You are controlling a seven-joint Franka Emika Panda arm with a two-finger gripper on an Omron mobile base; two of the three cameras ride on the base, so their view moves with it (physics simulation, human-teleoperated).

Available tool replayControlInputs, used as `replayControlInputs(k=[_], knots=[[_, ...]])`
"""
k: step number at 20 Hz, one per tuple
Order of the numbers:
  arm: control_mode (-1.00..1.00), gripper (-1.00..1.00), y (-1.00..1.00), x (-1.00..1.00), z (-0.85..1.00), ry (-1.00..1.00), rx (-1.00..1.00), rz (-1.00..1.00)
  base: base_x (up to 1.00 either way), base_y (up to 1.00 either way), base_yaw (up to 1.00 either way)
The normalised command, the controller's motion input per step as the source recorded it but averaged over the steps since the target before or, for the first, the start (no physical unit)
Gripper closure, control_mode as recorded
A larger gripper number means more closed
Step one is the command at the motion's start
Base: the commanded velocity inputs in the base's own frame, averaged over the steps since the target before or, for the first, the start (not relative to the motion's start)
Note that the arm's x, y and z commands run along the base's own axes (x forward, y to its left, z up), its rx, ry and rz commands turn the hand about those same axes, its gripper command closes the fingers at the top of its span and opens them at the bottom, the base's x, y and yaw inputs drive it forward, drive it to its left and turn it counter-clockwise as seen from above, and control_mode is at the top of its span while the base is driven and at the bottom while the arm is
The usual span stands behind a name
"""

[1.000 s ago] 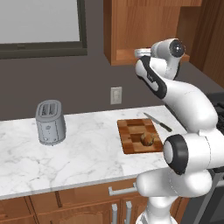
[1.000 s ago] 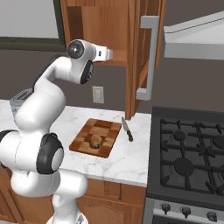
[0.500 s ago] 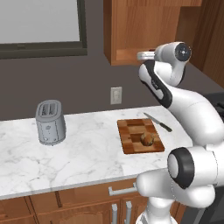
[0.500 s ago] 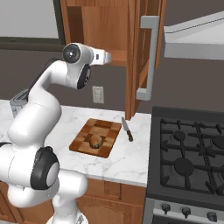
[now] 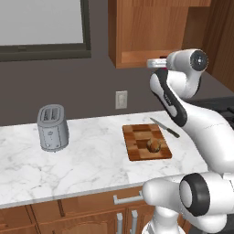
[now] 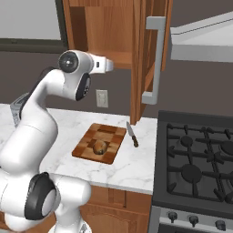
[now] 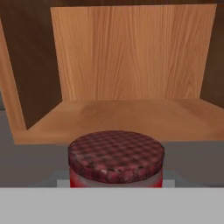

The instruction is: Pick the bread, place it on the cutting board, pick the jam, place it on the counter, and close the cabinet.

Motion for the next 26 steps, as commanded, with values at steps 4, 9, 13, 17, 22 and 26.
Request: replayControlInputs(k=[4, 9, 13, 17, 22, 26], knots=[[-1.00, 1.00, 0.08, -0.23, -0.12, 0.00, 0.00, 0.00, 0.00, 0.00, 0.00], [-1.00, 1.00, 0.18, -0.10, -0.14, 0.00, 0.00, 0.00, 0.00, 0.00, 0.00], [-1.00, 1.00, 0.20, -0.11, -0.15, 0.00, 0.00, 0.00, 0.00, 0.00, 0.00], [-1.00, 1.00, 0.24, -0.08, -0.18, 0.00, 0.00, 0.00, 0.00, 0.00, 0.00], [-1.00, 1.00, 0.18, -0.07, -0.12, 0.00, 0.00, 0.00, 0.00, 0.00, 0.00], [-1.00, 1.00, 0.18, -0.07, -0.12, 0.00, 0.00, 0.00, 0.00, 0.00, 0.00]])
